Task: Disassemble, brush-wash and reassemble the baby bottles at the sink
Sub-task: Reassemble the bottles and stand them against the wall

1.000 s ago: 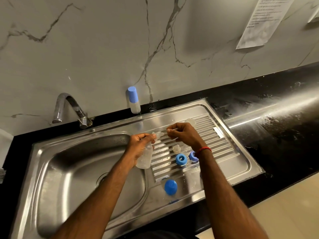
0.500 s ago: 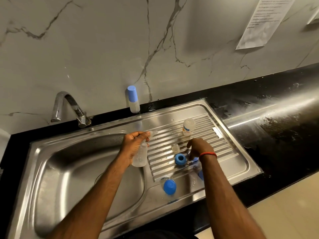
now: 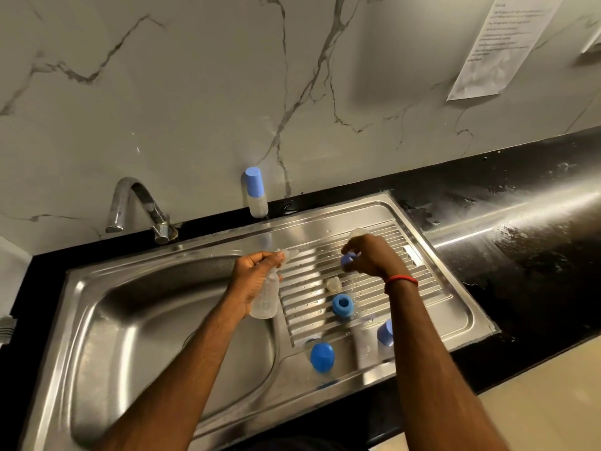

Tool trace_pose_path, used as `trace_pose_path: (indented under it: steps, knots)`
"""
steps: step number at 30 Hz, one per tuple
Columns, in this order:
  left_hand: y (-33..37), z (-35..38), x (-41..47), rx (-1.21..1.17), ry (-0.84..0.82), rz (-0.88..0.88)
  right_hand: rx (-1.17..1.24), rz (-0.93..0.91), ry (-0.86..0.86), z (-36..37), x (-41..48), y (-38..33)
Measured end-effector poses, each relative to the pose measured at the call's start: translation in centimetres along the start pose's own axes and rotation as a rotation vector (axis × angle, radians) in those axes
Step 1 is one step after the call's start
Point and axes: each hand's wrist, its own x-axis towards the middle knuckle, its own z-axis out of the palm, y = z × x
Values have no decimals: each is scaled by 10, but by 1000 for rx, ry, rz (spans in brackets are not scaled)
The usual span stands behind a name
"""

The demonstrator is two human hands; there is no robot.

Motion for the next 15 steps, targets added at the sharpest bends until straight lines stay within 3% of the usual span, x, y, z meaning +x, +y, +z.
trace_pose_path:
  steps: [3,7,15]
  knots:
    - [6,0,-5,-10,-8,18,197,-219,51,-18,-7,-34]
    - [16,-1,-17,-104,-17,37,383,-333,42,-9,-15,-65]
    - [24,-19,-41,-9,-28,140,400,-454,-14,22,-20,-102]
